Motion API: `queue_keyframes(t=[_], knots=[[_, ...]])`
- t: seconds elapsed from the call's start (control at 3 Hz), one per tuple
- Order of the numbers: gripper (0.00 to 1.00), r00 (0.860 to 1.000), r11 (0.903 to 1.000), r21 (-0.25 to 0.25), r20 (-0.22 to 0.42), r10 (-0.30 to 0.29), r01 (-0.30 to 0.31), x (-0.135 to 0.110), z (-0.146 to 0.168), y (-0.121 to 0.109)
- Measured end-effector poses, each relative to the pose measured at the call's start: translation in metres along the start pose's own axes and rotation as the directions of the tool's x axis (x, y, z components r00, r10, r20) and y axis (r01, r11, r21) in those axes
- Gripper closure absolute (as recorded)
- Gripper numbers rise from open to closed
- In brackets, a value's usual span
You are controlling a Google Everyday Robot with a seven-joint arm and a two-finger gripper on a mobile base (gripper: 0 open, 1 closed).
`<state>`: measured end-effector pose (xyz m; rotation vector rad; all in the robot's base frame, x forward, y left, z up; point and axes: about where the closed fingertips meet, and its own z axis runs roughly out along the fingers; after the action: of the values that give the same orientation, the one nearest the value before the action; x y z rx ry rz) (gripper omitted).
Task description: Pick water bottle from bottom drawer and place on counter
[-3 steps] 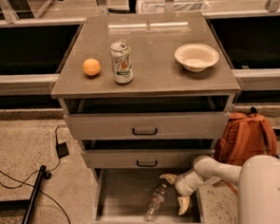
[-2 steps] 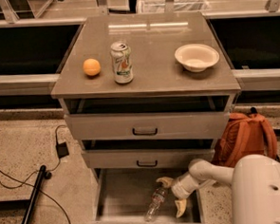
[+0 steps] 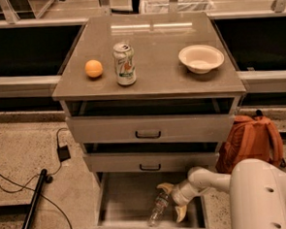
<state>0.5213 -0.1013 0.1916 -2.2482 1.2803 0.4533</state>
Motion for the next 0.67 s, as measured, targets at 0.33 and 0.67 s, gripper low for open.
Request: queue_keyframes(t=[0.33, 0.67], knots=[[0.12, 1.000, 0.9999, 0.016, 0.001, -0.005, 0.005, 0.008, 0.009, 0.000], [0.18, 1.000, 0.9998, -0.003, 0.004, -0.019, 0.019, 0.007, 0.027, 0.004]])
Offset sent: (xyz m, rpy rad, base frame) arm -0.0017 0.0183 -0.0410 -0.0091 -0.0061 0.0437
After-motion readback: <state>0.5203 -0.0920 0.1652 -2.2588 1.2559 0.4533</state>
